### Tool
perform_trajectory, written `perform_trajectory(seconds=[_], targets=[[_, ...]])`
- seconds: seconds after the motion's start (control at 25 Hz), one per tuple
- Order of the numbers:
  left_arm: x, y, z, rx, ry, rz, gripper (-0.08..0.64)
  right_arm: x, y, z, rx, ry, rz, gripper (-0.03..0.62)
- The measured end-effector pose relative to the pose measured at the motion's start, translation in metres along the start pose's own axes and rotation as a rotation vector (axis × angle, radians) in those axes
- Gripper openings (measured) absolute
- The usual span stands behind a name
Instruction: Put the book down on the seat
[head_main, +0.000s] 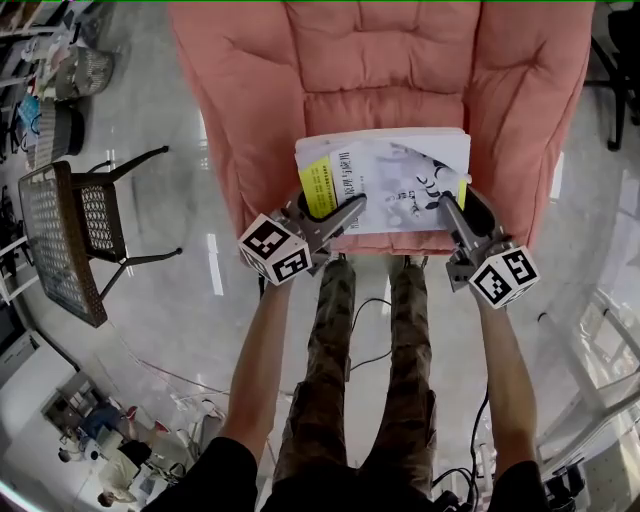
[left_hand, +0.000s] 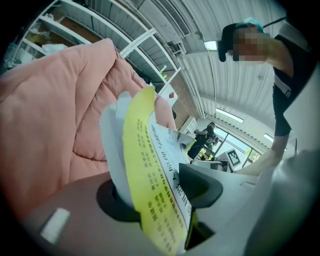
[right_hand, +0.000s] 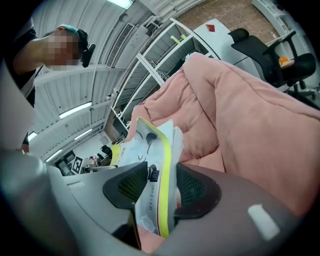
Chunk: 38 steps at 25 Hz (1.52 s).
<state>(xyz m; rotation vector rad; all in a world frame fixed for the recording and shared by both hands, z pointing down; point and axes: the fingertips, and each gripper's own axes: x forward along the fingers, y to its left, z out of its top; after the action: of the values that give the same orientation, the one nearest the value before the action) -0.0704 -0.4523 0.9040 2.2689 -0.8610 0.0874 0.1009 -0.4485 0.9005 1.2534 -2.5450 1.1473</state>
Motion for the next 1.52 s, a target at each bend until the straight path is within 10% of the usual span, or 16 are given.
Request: perform_trajectory(seconds=[0.92, 1.2, 1.52], targets=[[0.102, 0.12, 0.024, 0.028, -0.008, 0.105, 0.284, 0.113, -0.107, 0.029, -0.013, -0.031, -0.084, 0.192], [0.111, 0.166, -0.022, 0.028, 0.084, 0.343, 0.322, 0.137, -0.137, -0.016, -0.064, 0.172, -0.161, 0.19], [0.092, 0.161, -0.041, 0.111, 0.156, 0.393, 0.325, 0.135, -0.136, -0.048, -0.163, 0.321, -0.257, 0.225]])
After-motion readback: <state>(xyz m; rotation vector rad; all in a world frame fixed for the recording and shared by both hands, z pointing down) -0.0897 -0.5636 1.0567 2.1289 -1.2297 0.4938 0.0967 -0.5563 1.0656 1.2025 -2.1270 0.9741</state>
